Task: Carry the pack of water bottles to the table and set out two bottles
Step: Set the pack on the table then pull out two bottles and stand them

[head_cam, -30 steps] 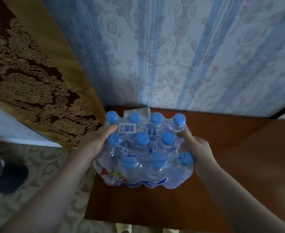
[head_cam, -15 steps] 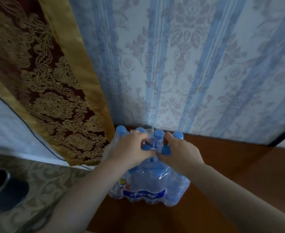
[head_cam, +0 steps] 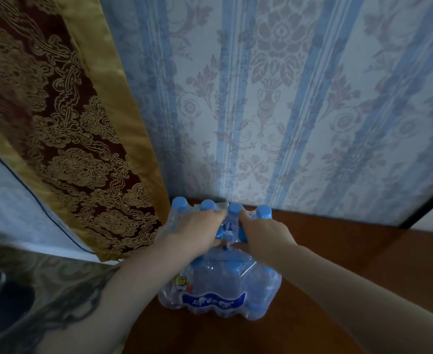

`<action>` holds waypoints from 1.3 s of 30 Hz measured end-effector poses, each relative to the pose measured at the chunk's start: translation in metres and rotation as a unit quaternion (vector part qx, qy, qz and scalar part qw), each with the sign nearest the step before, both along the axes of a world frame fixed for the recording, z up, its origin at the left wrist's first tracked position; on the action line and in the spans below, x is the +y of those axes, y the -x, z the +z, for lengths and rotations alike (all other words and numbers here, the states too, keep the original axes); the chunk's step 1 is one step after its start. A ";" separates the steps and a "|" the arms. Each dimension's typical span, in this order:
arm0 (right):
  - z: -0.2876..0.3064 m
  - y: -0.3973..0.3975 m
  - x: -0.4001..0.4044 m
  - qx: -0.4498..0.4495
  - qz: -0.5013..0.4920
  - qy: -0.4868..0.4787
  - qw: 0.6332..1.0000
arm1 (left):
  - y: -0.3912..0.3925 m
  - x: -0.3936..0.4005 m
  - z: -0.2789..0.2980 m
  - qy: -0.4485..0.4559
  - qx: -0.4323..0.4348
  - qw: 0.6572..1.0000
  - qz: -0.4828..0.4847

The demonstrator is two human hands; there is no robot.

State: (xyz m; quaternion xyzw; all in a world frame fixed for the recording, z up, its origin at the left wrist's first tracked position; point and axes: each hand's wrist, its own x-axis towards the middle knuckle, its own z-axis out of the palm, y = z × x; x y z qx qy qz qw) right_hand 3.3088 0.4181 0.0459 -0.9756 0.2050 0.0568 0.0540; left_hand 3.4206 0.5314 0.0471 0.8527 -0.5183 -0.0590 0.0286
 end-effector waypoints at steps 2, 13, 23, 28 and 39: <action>-0.002 -0.001 0.000 -0.012 -0.038 -0.030 0.999 | 0.002 0.004 -0.002 0.046 0.011 0.999 0.019; -0.013 0.006 0.006 -0.211 -0.100 -0.022 0.972 | 0.006 0.018 -0.009 0.281 0.076 0.953 0.081; 0.008 0.002 0.006 -0.258 -0.100 0.000 0.961 | 0.011 0.026 -0.012 0.419 0.114 0.896 0.094; 0.023 -0.004 0.010 -0.276 -0.097 -0.049 0.955 | 0.003 0.026 -0.007 0.407 0.104 0.901 0.107; 0.061 -0.008 0.014 -0.397 -0.082 -0.120 0.906 | -0.001 0.024 0.046 0.483 0.117 0.865 0.071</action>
